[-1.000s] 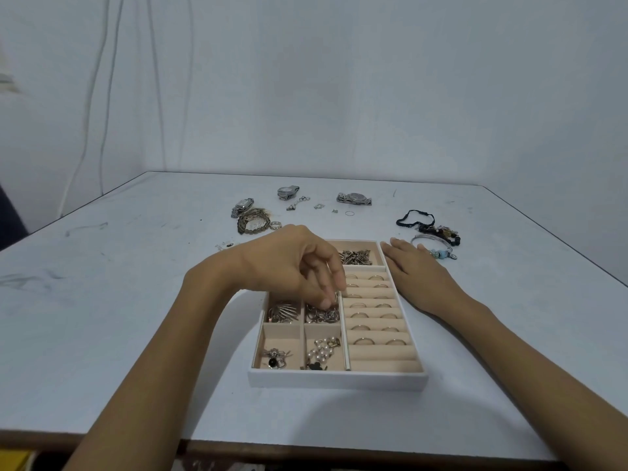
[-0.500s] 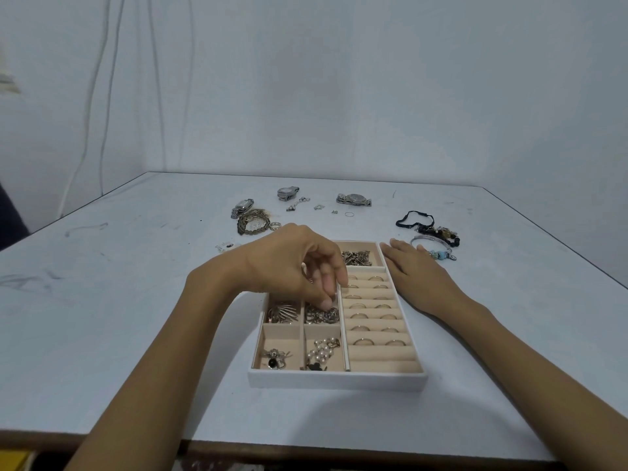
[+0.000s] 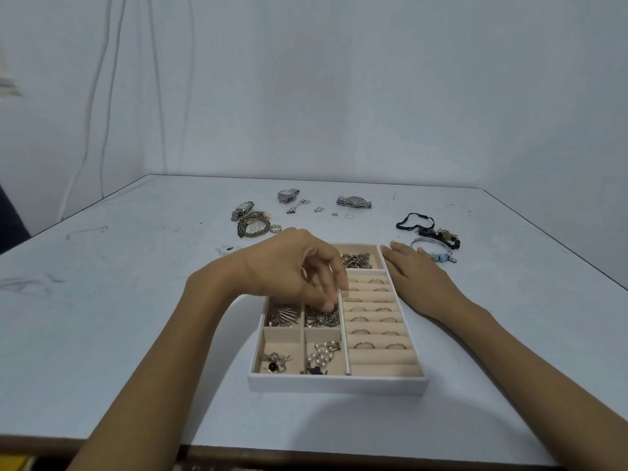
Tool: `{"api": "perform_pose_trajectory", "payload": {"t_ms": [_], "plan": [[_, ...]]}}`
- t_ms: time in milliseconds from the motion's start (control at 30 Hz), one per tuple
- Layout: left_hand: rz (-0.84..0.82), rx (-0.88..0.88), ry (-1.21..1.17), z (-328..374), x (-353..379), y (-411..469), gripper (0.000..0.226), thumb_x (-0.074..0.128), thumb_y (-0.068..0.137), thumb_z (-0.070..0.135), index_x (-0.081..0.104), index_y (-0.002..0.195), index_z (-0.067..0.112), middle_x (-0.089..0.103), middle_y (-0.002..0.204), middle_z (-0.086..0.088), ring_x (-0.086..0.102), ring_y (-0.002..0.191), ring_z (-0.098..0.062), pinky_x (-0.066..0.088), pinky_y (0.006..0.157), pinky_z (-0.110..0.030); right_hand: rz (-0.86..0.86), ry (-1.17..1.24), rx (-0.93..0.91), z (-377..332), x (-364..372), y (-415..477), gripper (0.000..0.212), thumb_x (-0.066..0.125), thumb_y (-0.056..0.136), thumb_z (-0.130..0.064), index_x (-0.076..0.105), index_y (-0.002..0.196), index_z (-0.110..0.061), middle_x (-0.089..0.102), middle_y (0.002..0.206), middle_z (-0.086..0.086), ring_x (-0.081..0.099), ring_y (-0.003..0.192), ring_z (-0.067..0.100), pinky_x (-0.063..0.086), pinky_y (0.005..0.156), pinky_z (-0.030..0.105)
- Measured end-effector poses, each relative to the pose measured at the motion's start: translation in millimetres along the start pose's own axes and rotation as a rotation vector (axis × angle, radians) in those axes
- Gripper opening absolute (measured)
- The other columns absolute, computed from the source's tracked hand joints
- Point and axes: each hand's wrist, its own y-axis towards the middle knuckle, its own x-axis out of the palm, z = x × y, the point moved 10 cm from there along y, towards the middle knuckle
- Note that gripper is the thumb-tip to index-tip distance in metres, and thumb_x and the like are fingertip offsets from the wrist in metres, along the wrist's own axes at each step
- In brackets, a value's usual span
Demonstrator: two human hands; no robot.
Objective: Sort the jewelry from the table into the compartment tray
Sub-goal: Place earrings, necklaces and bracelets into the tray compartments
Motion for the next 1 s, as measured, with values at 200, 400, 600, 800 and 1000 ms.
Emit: {"api": "perform_pose_trajectory", "payload": {"t_ms": [200,400,600,800,1000], "plan": [[0.178,0.022,-0.024,-4,-28,-3,0.012,0.074,0.08,0.012,0.072,0.091,0.014,0.073,0.08,0.004,0.067,0.078,-0.01,0.051,0.068,-0.017,0.002,0.0,0.002,0,-1,-1,0.047,0.024,0.104,-0.028,0.032,0.148,-0.015,0.029,0.156,0.009,0.018,0.146,0.016,0.005,0.118,0.033],[0.622,-0.148,0.006,-60,-90,-16,0.015,0.066,0.083,0.002,0.071,0.084,0.016,0.072,0.081,-0.004,0.069,0.075,-0.019,0.059,0.075,-0.041,0.001,-0.012,0.013,-2,-3,-3,0.047,0.023,0.105,-0.028,0.031,0.149,-0.015,0.027,0.156,0.009,0.018,0.146,0.016,0.004,0.118,0.031],[0.858,-0.386,0.128,-119,-114,-23,0.016,0.063,0.085,0.005,0.071,0.086,0.019,0.071,0.092,-0.002,0.065,0.084,-0.022,0.053,0.086,-0.035,0.01,-0.02,0.004,-3,-2,-2,0.047,0.023,0.104,-0.028,0.032,0.149,-0.015,0.028,0.156,0.009,0.019,0.146,0.016,0.004,0.118,0.031],[0.715,-0.435,0.462,-123,-102,12,0.027,0.054,0.091,0.012,0.07,0.102,0.03,0.062,0.115,0.004,0.052,0.116,-0.021,0.041,0.08,-0.034,0.009,-0.026,-0.001,-5,-4,-4,0.046,0.023,0.105,-0.027,0.032,0.149,-0.014,0.028,0.156,0.008,0.019,0.146,0.016,0.003,0.118,0.029],[0.693,-0.448,0.548,-133,-98,20,0.021,0.054,0.094,0.025,0.071,0.106,0.029,0.057,0.12,0.003,0.044,0.123,-0.019,0.044,0.081,-0.035,0.029,-0.039,-0.018,-9,-8,-5,0.045,0.024,0.105,-0.026,0.036,0.146,-0.014,0.037,0.15,0.007,0.027,0.142,0.018,0.008,0.117,0.029]]}}
